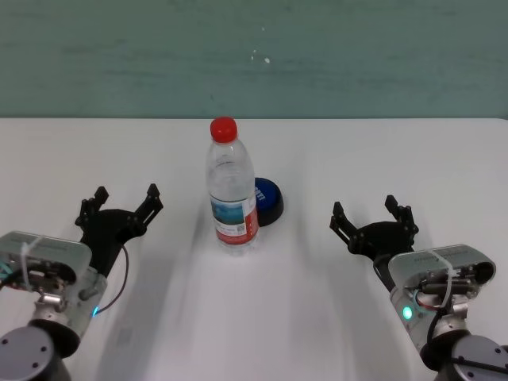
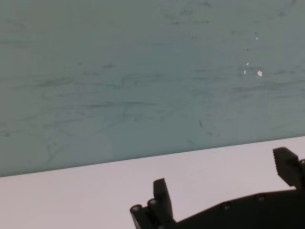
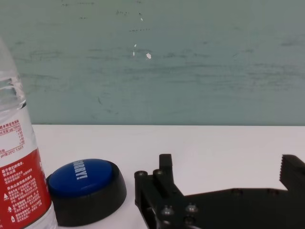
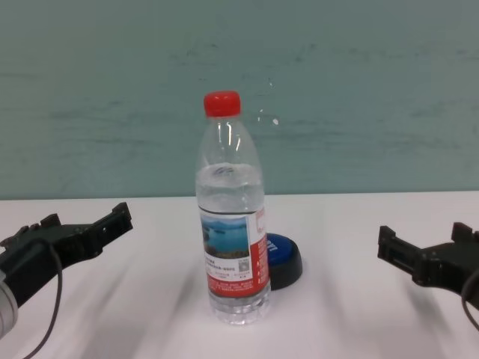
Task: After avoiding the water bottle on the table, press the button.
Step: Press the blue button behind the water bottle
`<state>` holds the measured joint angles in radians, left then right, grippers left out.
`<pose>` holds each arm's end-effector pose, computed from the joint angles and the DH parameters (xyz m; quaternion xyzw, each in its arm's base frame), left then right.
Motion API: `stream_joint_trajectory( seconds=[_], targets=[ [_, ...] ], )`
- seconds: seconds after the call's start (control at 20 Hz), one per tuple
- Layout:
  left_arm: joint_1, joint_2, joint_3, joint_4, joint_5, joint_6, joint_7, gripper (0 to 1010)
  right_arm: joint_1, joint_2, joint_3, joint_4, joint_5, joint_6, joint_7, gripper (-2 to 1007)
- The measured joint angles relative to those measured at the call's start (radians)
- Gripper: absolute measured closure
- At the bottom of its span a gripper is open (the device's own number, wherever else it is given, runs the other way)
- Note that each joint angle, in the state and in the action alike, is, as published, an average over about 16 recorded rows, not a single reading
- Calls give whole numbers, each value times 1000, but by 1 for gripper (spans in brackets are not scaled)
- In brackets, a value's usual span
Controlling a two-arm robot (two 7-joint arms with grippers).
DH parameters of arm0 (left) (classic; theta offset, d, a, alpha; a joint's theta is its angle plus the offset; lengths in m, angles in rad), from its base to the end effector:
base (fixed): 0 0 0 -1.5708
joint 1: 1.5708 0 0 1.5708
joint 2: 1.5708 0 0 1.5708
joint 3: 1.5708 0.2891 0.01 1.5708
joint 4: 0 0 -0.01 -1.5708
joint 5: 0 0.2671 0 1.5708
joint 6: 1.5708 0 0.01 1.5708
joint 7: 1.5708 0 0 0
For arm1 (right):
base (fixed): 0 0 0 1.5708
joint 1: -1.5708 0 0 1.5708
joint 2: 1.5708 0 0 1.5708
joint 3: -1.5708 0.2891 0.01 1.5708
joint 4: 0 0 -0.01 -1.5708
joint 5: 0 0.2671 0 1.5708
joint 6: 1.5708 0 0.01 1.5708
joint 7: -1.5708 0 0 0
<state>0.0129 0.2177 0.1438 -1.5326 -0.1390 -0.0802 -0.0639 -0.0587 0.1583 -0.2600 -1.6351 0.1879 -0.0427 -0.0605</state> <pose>0.2795 0.0267 -0.3141 0.0259 -0.0271 0.6316 0.7744 0.2601 0.0285 -0.3048 0.0184 0.0178 -0.6311 0.7753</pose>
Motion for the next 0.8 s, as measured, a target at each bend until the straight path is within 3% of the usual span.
stream_joint_trajectory(
  seconds=[0.8],
  targets=[
    [64, 4, -36, -63, -3, -10, -86, 0, 0, 0, 0, 0, 0, 0, 0, 1]
  ],
)
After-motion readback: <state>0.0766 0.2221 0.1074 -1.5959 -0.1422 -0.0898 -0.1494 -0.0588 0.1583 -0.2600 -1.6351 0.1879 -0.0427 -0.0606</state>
